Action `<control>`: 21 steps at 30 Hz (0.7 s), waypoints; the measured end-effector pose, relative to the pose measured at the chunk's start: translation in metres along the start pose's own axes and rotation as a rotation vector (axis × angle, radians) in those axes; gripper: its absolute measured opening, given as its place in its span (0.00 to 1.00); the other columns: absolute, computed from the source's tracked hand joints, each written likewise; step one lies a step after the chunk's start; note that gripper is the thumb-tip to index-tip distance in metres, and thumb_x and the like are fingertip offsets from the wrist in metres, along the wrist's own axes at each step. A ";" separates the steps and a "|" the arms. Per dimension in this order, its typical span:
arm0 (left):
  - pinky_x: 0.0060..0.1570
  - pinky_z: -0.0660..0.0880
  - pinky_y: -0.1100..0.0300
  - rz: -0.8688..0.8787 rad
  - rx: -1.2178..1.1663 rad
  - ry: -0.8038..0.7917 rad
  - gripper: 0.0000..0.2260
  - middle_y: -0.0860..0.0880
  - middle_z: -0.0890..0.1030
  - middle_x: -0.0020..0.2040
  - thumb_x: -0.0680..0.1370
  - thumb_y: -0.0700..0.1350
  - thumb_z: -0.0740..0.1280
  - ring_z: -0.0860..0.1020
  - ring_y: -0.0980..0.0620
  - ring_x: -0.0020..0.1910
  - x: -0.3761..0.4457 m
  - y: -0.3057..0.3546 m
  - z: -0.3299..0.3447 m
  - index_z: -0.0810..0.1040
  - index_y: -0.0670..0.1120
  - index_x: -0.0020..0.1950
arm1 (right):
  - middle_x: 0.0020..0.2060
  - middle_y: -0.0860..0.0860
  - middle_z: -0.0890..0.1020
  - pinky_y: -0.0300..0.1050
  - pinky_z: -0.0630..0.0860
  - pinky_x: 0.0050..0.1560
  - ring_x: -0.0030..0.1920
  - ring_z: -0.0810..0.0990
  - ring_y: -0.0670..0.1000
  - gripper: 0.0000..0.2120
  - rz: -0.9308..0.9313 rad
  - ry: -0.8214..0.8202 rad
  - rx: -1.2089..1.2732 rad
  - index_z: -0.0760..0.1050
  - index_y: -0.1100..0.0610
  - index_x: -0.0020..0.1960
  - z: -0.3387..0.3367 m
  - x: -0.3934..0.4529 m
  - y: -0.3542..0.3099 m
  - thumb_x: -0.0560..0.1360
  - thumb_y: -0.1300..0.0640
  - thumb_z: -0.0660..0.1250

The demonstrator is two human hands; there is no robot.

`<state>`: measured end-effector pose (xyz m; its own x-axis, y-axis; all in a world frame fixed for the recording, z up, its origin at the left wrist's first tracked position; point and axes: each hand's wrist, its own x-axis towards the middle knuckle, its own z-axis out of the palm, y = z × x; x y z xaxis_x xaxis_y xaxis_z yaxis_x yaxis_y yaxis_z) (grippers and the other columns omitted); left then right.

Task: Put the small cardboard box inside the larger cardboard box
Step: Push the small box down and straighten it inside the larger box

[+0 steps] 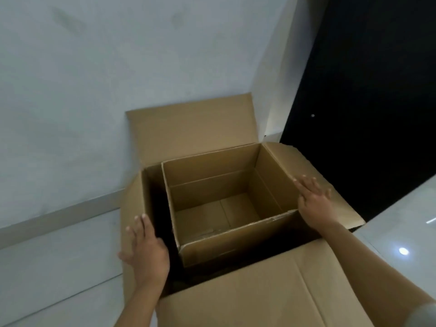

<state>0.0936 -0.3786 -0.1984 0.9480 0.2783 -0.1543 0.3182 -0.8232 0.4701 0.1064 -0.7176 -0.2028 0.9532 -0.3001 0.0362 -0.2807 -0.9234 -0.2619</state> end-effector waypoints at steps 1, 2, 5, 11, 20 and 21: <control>0.69 0.44 0.36 0.006 -0.013 0.004 0.28 0.46 0.45 0.77 0.78 0.38 0.53 0.44 0.45 0.75 0.002 0.004 0.003 0.42 0.46 0.74 | 0.75 0.51 0.55 0.59 0.40 0.74 0.75 0.46 0.52 0.22 0.001 -0.002 0.004 0.55 0.49 0.72 0.000 0.008 0.002 0.79 0.57 0.50; 0.69 0.44 0.36 0.012 -0.022 0.012 0.28 0.46 0.45 0.77 0.79 0.38 0.53 0.44 0.45 0.75 0.005 0.007 0.006 0.42 0.46 0.74 | 0.75 0.51 0.55 0.59 0.41 0.74 0.75 0.47 0.52 0.22 0.001 0.003 0.008 0.56 0.50 0.72 0.001 0.014 0.004 0.79 0.57 0.50; 0.69 0.44 0.36 0.022 -0.018 0.040 0.27 0.46 0.45 0.77 0.79 0.39 0.53 0.44 0.46 0.75 0.014 0.013 0.012 0.43 0.46 0.74 | 0.74 0.52 0.57 0.60 0.47 0.74 0.75 0.50 0.53 0.22 -0.007 0.025 0.005 0.57 0.51 0.72 0.005 0.031 0.009 0.79 0.57 0.51; 0.69 0.46 0.36 0.023 -0.018 0.051 0.26 0.47 0.46 0.77 0.79 0.38 0.52 0.44 0.46 0.75 0.017 0.013 0.015 0.44 0.46 0.74 | 0.73 0.55 0.62 0.60 0.52 0.73 0.74 0.55 0.55 0.20 -0.023 0.108 0.069 0.62 0.54 0.70 0.002 0.028 0.006 0.79 0.56 0.52; 0.68 0.48 0.34 0.038 -0.002 0.054 0.27 0.45 0.48 0.77 0.78 0.39 0.53 0.46 0.44 0.75 0.016 0.011 0.014 0.45 0.45 0.74 | 0.75 0.57 0.42 0.59 0.42 0.73 0.74 0.41 0.59 0.31 0.526 0.354 0.277 0.48 0.53 0.73 0.003 -0.036 0.010 0.75 0.47 0.57; 0.68 0.48 0.34 0.039 -0.006 0.053 0.27 0.45 0.48 0.77 0.78 0.38 0.54 0.46 0.44 0.75 0.016 0.011 0.014 0.46 0.44 0.74 | 0.75 0.57 0.41 0.60 0.47 0.73 0.74 0.44 0.61 0.34 0.650 0.365 0.395 0.46 0.53 0.73 0.000 -0.035 0.009 0.74 0.46 0.59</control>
<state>0.1119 -0.3900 -0.2082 0.9580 0.2724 -0.0898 0.2813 -0.8312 0.4796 0.0701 -0.7154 -0.2063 0.5004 -0.8641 0.0536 -0.6361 -0.4090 -0.6543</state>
